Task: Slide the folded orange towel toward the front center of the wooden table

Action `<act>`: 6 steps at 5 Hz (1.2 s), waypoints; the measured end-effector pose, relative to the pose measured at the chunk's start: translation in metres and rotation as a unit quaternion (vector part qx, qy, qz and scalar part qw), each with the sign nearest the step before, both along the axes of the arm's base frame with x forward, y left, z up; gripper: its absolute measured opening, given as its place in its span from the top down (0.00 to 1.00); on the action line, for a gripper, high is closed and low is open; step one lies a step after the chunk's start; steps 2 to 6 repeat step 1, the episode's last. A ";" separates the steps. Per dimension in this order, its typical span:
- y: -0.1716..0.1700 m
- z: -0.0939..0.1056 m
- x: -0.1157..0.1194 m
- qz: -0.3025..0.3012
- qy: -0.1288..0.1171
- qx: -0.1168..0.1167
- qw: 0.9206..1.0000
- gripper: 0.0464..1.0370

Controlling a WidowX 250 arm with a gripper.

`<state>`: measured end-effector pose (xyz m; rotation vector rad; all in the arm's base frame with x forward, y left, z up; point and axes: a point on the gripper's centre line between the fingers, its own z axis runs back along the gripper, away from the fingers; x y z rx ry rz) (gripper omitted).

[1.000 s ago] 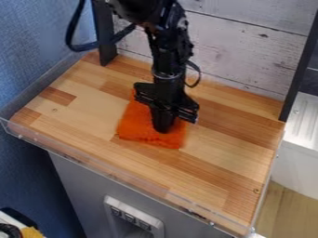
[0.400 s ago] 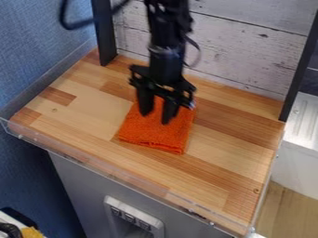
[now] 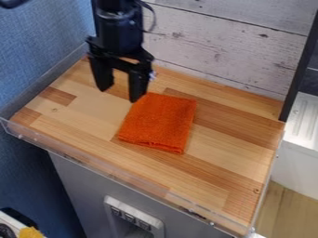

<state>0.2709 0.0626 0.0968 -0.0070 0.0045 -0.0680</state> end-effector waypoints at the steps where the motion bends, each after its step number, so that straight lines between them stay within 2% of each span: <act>1: 0.018 0.013 -0.013 0.008 -0.010 0.000 1.000 0.04; 6: 0.018 0.013 -0.013 0.008 -0.010 0.000 1.000 0.04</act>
